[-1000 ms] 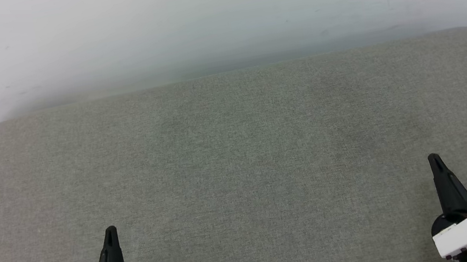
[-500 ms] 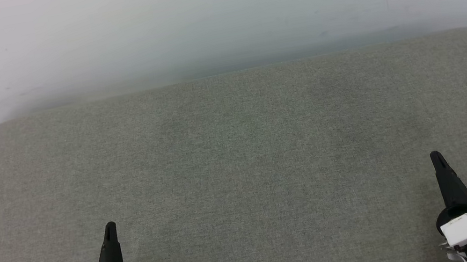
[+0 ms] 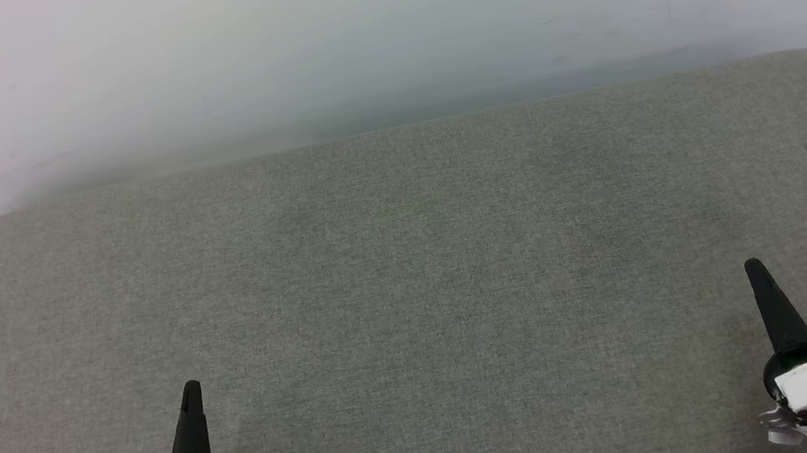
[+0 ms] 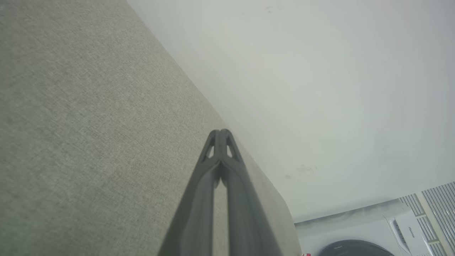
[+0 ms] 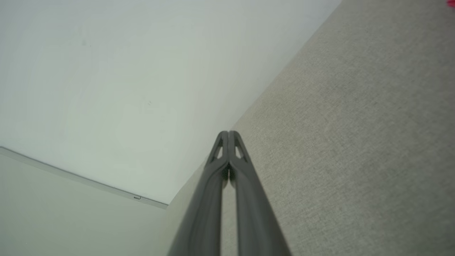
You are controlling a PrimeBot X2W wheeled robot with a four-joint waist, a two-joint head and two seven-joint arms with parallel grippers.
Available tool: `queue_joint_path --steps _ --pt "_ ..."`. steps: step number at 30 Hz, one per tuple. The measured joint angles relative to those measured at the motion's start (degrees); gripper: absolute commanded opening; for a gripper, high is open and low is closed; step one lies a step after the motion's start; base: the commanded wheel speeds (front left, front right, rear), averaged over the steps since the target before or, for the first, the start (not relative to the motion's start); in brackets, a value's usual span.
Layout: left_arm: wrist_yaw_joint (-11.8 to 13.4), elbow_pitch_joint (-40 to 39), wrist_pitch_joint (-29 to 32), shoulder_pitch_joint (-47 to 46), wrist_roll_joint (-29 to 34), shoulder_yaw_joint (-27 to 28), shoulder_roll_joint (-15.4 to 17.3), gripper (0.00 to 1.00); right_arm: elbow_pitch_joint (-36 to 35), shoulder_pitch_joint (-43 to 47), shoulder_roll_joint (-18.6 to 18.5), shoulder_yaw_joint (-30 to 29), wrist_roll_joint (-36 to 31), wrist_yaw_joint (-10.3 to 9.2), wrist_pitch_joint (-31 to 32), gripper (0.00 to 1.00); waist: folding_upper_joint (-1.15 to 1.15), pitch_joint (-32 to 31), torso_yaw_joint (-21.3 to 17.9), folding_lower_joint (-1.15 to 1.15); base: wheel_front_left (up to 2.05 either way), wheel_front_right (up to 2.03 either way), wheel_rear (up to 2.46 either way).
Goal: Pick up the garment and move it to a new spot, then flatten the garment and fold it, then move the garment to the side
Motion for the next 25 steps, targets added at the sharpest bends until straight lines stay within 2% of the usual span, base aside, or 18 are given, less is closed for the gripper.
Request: queue_joint_path --steps 25 --pt "-0.4 2.4 3.7 -2.3 -14.2 0.8 0.0 0.00 1.6 -1.3 0.0 -1.0 14.7 -0.01 3.4 0.00 0.00 -0.3 -0.1 0.00 0.00 0.00 0.00"
